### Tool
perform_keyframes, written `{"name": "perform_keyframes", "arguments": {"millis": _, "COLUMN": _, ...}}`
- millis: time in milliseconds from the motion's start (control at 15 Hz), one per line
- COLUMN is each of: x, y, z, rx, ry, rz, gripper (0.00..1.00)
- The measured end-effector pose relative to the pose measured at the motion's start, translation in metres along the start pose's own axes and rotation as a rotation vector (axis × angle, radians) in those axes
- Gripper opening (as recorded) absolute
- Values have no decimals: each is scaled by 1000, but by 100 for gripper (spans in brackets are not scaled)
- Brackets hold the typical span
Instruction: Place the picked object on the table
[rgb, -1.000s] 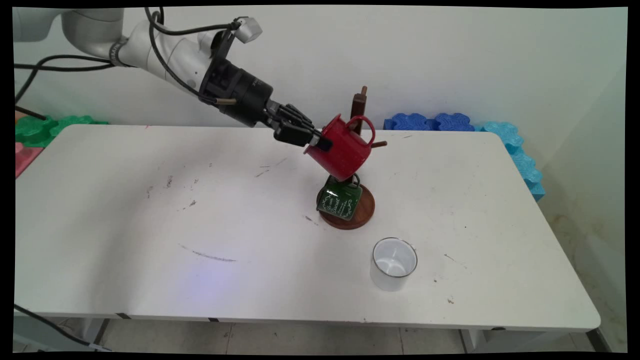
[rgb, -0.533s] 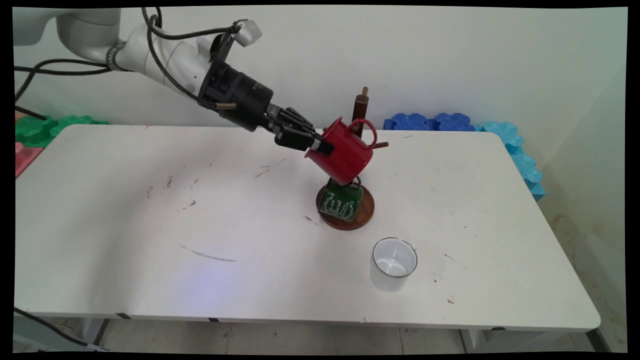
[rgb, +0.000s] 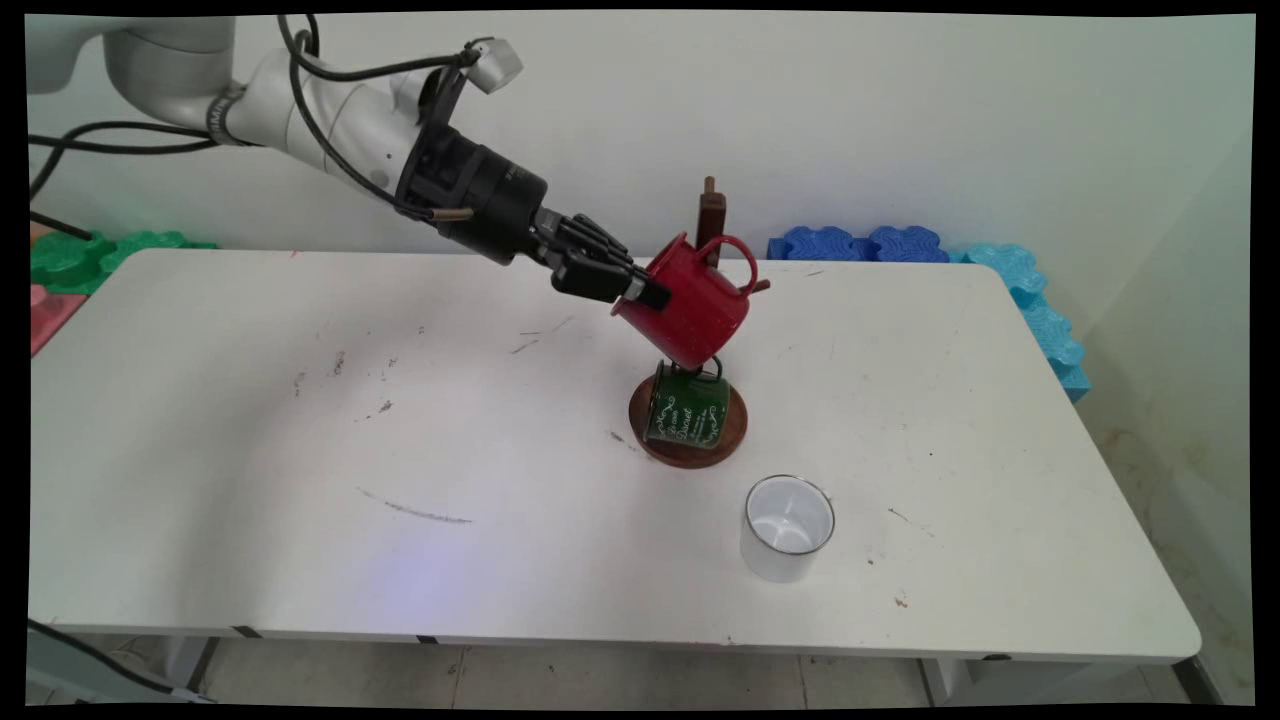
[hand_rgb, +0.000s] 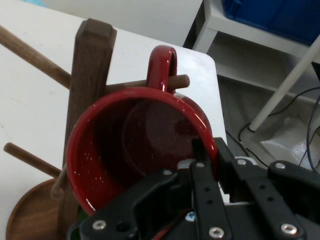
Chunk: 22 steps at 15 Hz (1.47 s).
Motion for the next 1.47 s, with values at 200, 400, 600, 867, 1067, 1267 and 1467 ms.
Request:
{"name": "perform_keyframes", "arguments": {"millis": 200, "x": 1, "y": 3, "z": 0, "rx": 3, "ry": 4, "rz": 1, "gripper": 0}}
{"name": "perform_keyframes", "arguments": {"millis": 400, "x": 0, "y": 5, "z": -1, "rx": 5, "ry": 5, "rz": 1, "gripper": 0}}
{"name": "perform_keyframes", "arguments": {"millis": 600, "x": 0, "y": 10, "z": -2, "rx": 5, "ry": 5, "rz": 2, "gripper": 0}}
{"name": "perform_keyframes", "arguments": {"millis": 867, "x": 0, "y": 14, "z": -2, "rx": 5, "ry": 7, "rz": 0, "gripper": 0}}
{"name": "perform_keyframes", "arguments": {"millis": 1067, "x": 0, "y": 18, "z": -2, "rx": 4, "ry": 7, "rz": -3, "gripper": 0}}
{"name": "perform_keyframes", "arguments": {"millis": 1267, "x": 1, "y": 21, "z": -2, "rx": 2, "ry": 9, "rz": -6, "gripper": 0}}
{"name": "perform_keyframes", "arguments": {"millis": 1467, "x": 2, "y": 26, "z": 0, "rx": -1, "ry": 11, "rz": -11, "gripper": 0}}
